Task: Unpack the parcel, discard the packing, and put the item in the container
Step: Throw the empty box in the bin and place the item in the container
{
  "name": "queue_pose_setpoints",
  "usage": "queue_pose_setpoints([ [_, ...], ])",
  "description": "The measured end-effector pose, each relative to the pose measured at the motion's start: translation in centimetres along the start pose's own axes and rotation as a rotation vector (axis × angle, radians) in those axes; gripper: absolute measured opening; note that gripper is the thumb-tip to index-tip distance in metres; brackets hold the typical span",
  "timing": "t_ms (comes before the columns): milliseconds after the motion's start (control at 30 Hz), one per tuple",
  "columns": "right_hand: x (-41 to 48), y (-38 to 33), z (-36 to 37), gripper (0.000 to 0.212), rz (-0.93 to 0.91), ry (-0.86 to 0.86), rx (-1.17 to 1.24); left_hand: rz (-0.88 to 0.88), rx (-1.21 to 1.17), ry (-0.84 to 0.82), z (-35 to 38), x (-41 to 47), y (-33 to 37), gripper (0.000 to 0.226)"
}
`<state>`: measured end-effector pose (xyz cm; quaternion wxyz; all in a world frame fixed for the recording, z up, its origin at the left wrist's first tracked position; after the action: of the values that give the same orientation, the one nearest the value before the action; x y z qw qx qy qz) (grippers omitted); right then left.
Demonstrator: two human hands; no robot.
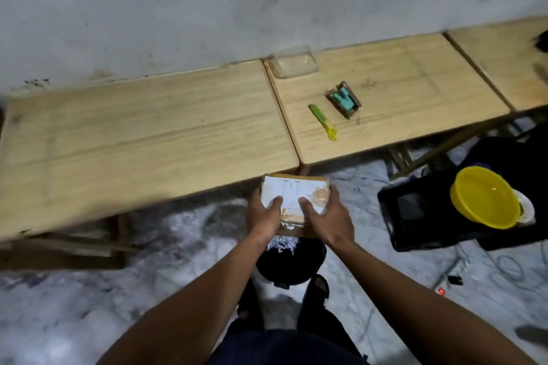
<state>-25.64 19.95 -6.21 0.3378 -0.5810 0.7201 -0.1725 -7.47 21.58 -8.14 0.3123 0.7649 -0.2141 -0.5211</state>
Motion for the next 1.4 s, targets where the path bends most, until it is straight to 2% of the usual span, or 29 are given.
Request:
queue_pose_setpoints([
  [367,1.6,11.2,5.4,0.090,0.189,-0.191,-0.086,-0.237,0.190,0.032,6.2,3.8,-8.3,0.047],
  [567,3.6,15.5,8.4,0.092,0.210,-0.273,-0.090,-0.301,0.224,0.038,8.6,6.7,-11.9,0.051],
  [800,6.5,20.2,12.4,0.094,0.285,-0.363,-0.046,-0.398,0.256,-0.073,10.7,11.0,-15.9,0.064],
  [900,8.1,21.1,13.6,0.105,0.329,-0.399,-0.005,-0.421,0.293,-0.153,10.5,13.3,-16.0,0.068],
  [967,8.8,21.6,13.6,0.112,0.359,-0.428,-0.044,-0.435,0.373,-0.164,9.6,14.3,-15.6,0.063],
  [1033,9.2,21.6,12.8,0.105,0.330,-0.450,-0.096,-0.485,0.446,-0.180,8.2,14.5,-15.6,0.059],
  [1133,9.1,20.4,10.9,0.094,0.250,-0.437,-0.166,-0.548,0.453,-0.286,6.6,13.5,-15.6,0.047],
  [1200,8.9,19.1,9.6,0.086,0.208,-0.402,-0.182,-0.537,0.458,-0.317,5.6,12.9,-15.6,0.049],
  [1400,8.9,12.1,5.3,0.057,0.000,-0.275,-0.216,-0.447,0.604,-0.392,3.5,9.2,-11.6,0.029],
])
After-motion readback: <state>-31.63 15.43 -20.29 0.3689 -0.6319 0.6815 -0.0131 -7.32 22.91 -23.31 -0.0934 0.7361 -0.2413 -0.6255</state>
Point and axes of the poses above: each hand's wrist, its own x-axis towards the middle knuckle, its own z-axis out of the palm, y = z × x, the point moved 5 cm from there along x, towards the middle knuckle, and after that the axes turned 8 degrees about -z, right-handed, at the moved point
